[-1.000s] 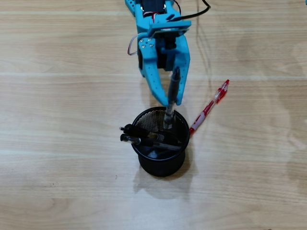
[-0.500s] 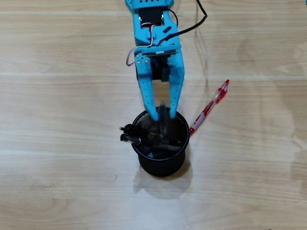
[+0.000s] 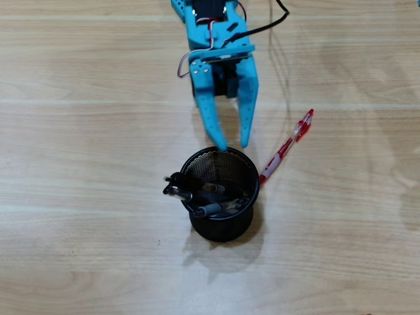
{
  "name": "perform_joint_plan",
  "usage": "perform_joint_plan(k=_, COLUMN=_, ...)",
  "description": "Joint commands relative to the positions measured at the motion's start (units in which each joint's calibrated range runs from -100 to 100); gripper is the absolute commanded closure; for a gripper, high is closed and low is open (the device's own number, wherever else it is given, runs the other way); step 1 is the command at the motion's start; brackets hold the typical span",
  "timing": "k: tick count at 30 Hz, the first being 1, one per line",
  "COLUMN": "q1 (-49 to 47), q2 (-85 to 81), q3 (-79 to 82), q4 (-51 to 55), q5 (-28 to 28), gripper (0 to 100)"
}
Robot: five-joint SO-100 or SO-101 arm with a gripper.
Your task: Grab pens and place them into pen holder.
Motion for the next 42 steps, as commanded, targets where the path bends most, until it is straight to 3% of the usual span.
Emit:
perform_joint_plan(k=1, q1=-0.80, q2=-9.58, q3=1.92, q4=8.24, q5=1.39, gripper=98)
perform_joint_plan(k=12, q1=-5.43, q2=-23.53, q3=1.65, q4=42.08, q5=8.30, gripper=98)
perform_joint_plan(k=15, q1=-6.88, q2=-24.20, q3=1.83, q4=46.73, q5=11.66, gripper=98)
perform_joint_plan(k=21, q1=-11.24, q2=-24.12, q3=2.19, q4=54.04, q5=11.76, gripper=98)
perform_joint_plan(k=26, q1=-13.42, q2=-23.53, q3=1.92, q4=54.22, q5=4.49, gripper=98)
perform_joint_plan(k=36, q1=-13.78, q2=-11.01, q3=-8.17, q4=54.99, q5=-0.79, gripper=98)
perform_joint_plan(k=42, q1=-13.78, q2=-0.26, q3=-25.39, q4=68.77, q5=-5.51, gripper=98)
